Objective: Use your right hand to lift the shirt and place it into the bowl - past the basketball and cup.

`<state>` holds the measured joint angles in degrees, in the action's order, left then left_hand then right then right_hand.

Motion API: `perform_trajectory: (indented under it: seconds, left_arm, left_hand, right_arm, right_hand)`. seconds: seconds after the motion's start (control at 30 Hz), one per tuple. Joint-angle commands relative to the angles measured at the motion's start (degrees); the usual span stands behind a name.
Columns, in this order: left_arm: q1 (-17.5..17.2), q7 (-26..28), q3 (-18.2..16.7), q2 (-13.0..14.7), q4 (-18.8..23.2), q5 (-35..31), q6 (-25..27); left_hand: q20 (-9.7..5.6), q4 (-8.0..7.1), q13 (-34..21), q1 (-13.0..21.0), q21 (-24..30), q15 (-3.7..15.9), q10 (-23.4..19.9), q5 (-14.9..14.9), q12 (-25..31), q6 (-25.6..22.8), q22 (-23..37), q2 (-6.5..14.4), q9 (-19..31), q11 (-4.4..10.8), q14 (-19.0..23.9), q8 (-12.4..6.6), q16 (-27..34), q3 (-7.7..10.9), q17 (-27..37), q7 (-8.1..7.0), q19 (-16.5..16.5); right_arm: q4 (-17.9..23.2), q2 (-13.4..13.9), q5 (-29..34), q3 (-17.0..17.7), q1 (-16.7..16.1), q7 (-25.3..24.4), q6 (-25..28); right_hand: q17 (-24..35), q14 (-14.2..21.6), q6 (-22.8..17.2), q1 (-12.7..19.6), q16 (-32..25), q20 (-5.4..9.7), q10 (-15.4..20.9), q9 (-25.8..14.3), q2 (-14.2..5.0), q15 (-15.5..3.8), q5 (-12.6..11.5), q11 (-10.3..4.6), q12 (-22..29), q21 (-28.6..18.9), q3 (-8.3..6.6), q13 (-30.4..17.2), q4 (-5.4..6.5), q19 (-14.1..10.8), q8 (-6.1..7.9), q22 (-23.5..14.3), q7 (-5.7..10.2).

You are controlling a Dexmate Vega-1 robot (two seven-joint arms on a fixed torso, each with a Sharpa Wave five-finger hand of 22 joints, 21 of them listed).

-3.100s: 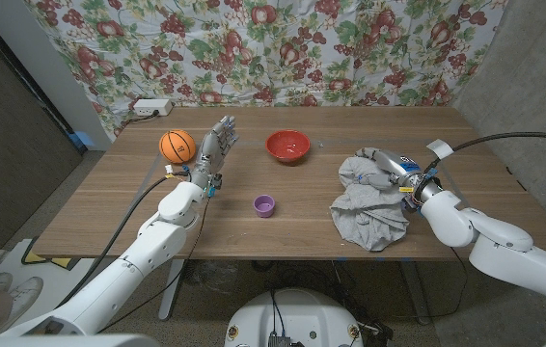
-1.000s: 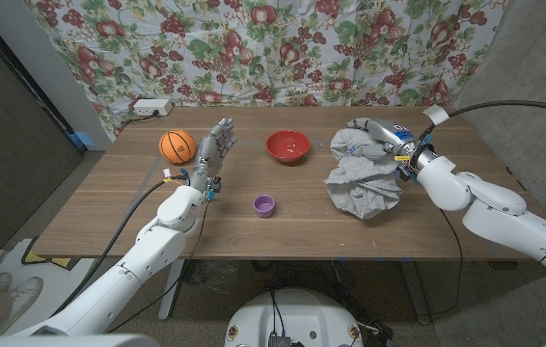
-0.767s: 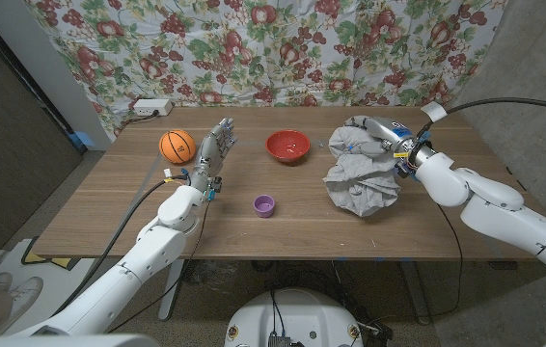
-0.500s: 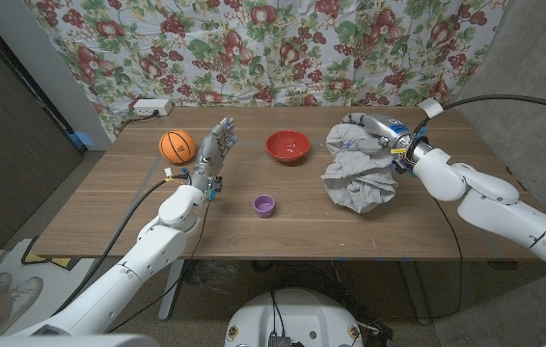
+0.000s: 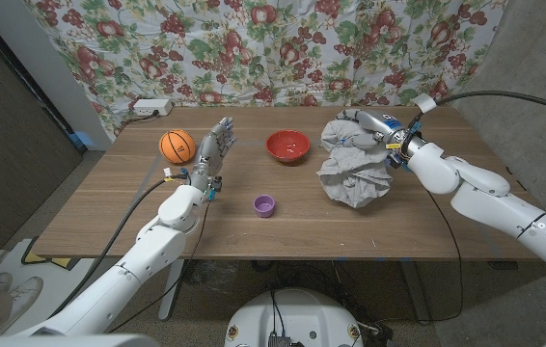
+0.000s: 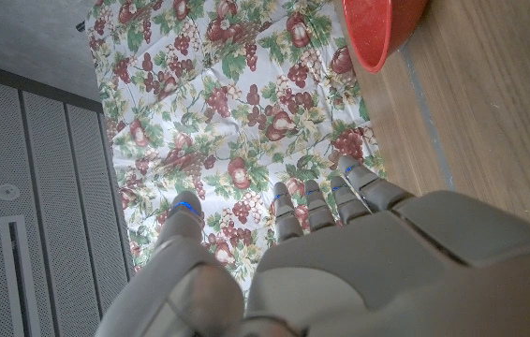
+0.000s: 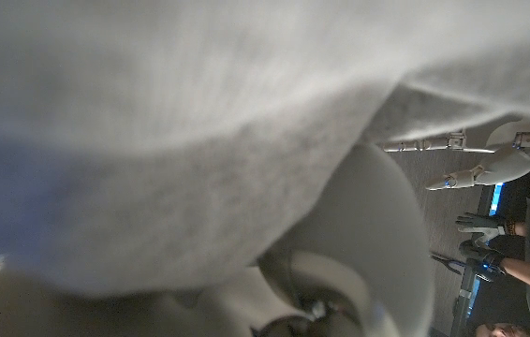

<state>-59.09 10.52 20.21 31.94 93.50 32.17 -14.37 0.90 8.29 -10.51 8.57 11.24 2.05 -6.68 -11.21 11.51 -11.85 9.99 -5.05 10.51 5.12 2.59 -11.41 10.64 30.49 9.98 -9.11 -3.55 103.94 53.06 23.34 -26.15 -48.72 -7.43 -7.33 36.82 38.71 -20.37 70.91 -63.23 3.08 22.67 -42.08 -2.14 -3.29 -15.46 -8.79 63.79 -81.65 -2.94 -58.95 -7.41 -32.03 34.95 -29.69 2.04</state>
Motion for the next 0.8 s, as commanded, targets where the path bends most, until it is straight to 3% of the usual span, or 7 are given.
perform_trajectory:
  seconds: [0.03, 0.8]
  left_arm:
    - [-0.99, 0.25, -0.54, 0.64, 0.87, 0.22, 0.38]
    - [-2.34, -0.45, -1.37, 1.1, 0.62, 1.43, -0.25]
  left_hand:
    - [-0.1, -0.09, -0.19, 0.13, 0.01, 0.38, -0.13, 0.03, -0.06, -0.37, 0.21, 0.37, 0.27, -0.13, 0.13, 0.12, 0.12, 0.41, 0.25, -0.18, -0.25]
    - [-0.12, -0.09, -0.19, 0.12, 0.01, 0.45, -0.18, 0.04, -0.05, -0.26, 0.21, 0.35, 0.27, -0.04, 0.1, 0.19, 0.1, 0.41, 0.26, -0.25, -0.24]
  right_arm:
    - [-2.96, -2.39, 0.94, -2.01, 3.8, 0.64, -2.4]
    - [-7.23, -6.89, 1.76, -5.59, 9.68, 2.28, -4.61]
  right_hand:
    - [-0.07, 0.59, -0.64, 6.25, -0.48, 8.91, 0.33, -0.13, -6.13, -9.64, 0.18, 0.12, 0.39, -0.55, -0.01, -0.13, 0.29, 0.09, -0.11, 0.07, -0.06]
    - [-0.98, 0.41, -0.99, 6.02, -1.32, 8.85, 0.36, 0.0, -6.31, -9.63, 0.34, 0.14, 0.64, -1.82, -0.24, -0.13, 0.44, 0.5, -0.22, 1.68, 0.0]
